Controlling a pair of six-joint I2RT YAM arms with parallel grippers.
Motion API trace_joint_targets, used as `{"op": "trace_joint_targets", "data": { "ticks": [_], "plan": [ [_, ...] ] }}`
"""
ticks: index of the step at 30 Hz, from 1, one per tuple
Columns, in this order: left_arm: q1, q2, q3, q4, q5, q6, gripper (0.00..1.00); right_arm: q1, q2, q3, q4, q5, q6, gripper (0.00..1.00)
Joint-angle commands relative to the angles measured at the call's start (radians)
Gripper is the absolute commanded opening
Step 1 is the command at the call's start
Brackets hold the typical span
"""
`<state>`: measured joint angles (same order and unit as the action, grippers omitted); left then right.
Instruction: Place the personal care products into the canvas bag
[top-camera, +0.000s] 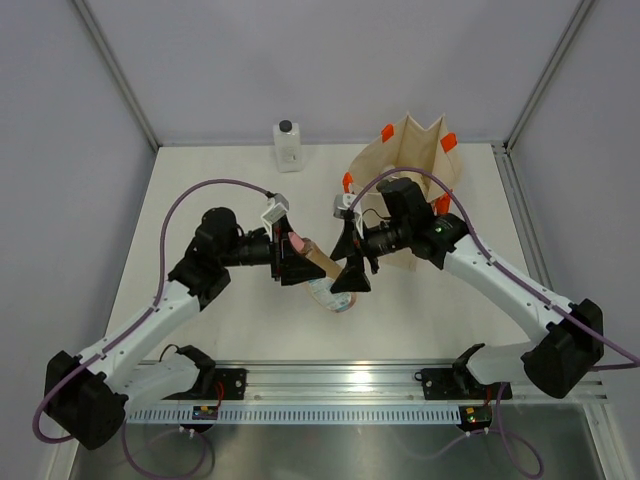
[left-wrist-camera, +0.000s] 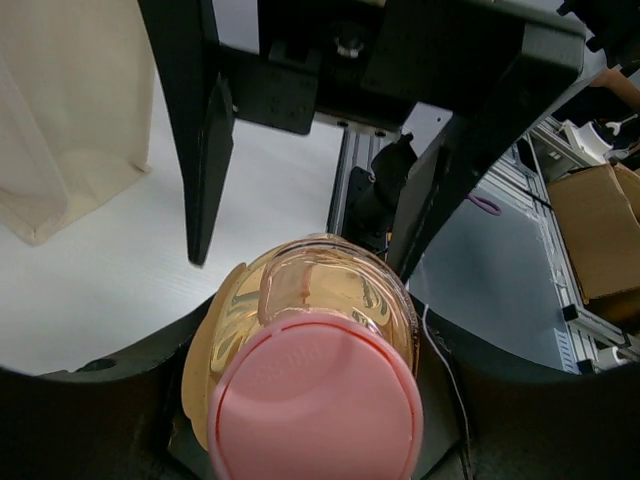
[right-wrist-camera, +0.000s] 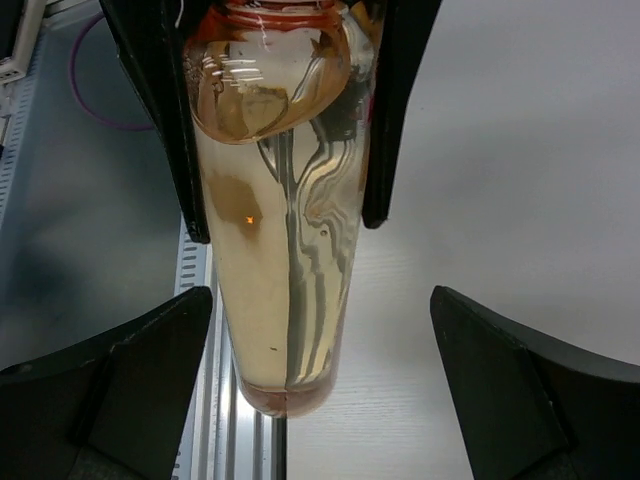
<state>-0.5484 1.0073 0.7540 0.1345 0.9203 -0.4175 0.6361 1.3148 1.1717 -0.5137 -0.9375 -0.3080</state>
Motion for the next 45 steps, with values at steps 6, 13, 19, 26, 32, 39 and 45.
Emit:
{"op": "trace_joint_targets", "data": {
  "ticks": [6,13,19,26,32,39,45],
  "plan": [
    [-0.004,-0.013,0.108,0.263,0.017,-0.04,0.0,0.05,0.015,-0.033,0.115,-0.135,0.093,0.98],
    [-0.004,0.017,0.073,0.425,0.015,-0.139,0.0,0.062,0.076,0.012,0.103,-0.197,0.101,0.62],
    [-0.004,0.008,0.073,0.36,-0.021,-0.126,0.37,0.06,0.097,0.092,-0.022,-0.198,0.008,0.0],
    [0.001,-0.096,0.137,0.102,-0.231,0.083,0.99,0.054,0.009,0.121,-0.132,-0.08,-0.094,0.0],
    [0.005,-0.18,0.249,-0.214,-0.438,0.256,0.99,-0.096,-0.026,0.21,-0.151,-0.027,-0.086,0.0],
    [0.005,-0.312,0.14,-0.28,-0.587,0.269,0.99,-0.349,0.041,0.483,0.015,0.28,0.111,0.0],
    [0.007,-0.384,0.041,-0.311,-0.666,0.221,0.99,-0.427,0.207,0.536,0.2,0.745,0.112,0.0]
  ]
}}
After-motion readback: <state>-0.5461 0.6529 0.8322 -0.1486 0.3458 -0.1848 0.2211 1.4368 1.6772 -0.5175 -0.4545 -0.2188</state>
